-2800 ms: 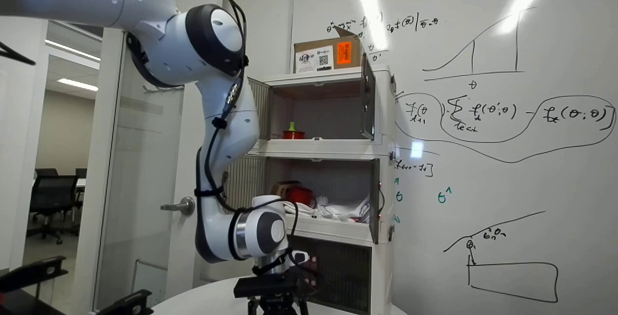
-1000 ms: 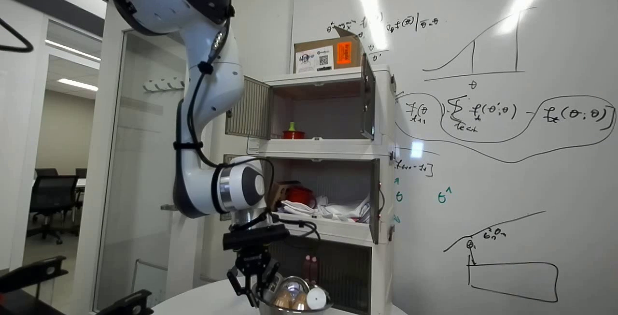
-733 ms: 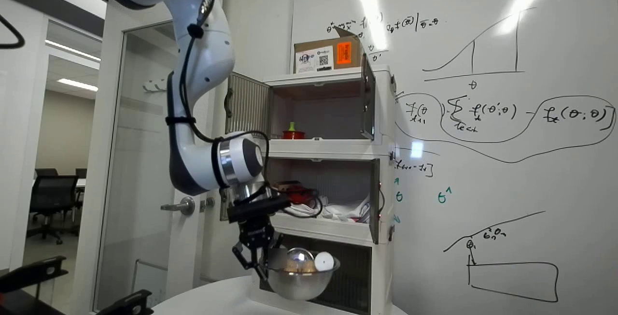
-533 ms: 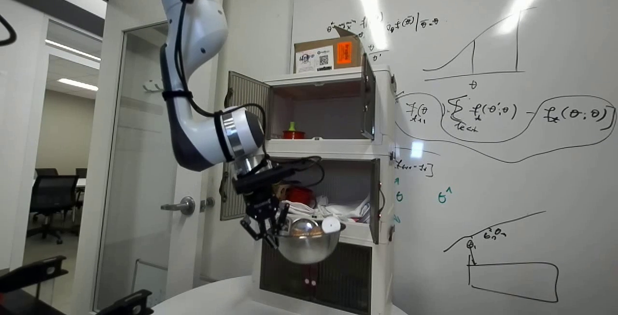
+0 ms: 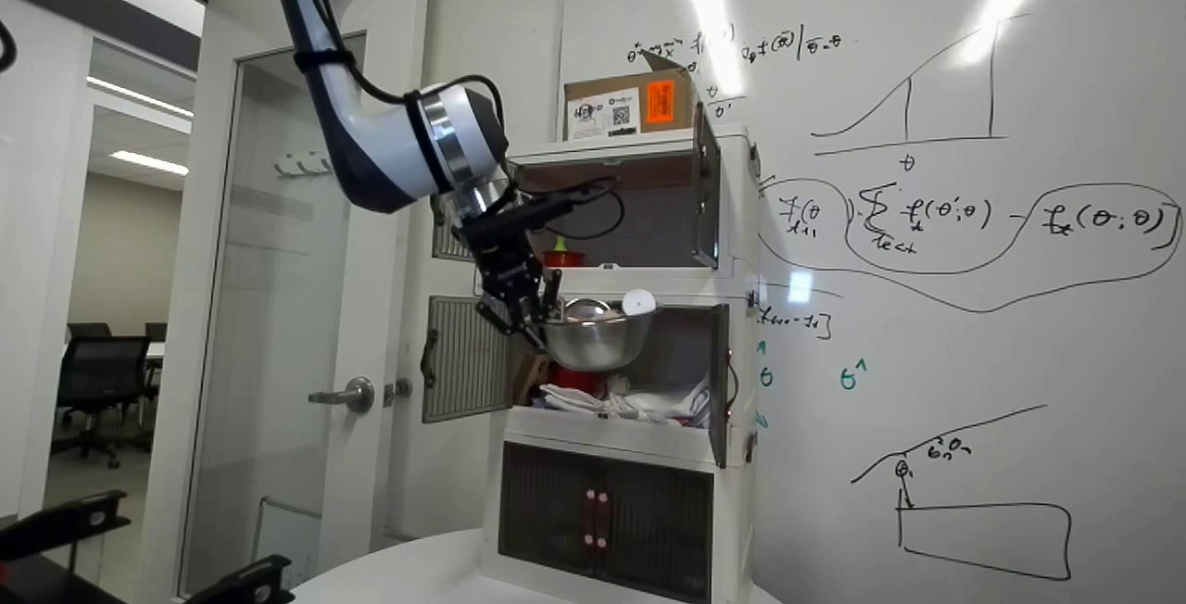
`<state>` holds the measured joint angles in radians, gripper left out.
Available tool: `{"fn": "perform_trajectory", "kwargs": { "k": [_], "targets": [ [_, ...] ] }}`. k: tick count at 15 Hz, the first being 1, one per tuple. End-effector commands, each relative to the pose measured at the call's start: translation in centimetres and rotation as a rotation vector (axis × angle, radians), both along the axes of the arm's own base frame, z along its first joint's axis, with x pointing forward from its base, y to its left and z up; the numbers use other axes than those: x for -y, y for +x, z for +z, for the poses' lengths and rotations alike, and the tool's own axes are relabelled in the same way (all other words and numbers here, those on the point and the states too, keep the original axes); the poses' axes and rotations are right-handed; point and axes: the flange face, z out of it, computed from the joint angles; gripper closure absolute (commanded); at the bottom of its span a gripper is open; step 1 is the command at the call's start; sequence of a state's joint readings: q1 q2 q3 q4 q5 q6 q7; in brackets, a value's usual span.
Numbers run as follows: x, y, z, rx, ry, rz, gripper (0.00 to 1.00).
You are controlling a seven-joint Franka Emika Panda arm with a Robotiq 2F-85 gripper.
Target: Put the bowl in the cabinet
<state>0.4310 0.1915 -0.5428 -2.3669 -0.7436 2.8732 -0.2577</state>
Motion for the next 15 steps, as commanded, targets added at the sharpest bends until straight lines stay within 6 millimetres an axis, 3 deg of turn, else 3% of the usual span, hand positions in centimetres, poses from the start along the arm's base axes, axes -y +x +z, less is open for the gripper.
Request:
{"fn": "perform_trajectory", "kwargs": {
  "k": [1,5,9,12,15],
  "targets": [
    [-0.9,-1.6,6.3,-0.004,0.004,0.043,0.98],
    [-2.0,-0.7,11.9,-0.036,0.048,0.045,0.98],
    [-2.0,1.5,16.7,0.002,0.093,0.018,0.98],
    [-1.5,4.1,19.0,0.066,0.135,-0.017,0.98],
    [-0.9,6.7,19.8,0.087,0.171,-0.04,0.98]
  ]
}}
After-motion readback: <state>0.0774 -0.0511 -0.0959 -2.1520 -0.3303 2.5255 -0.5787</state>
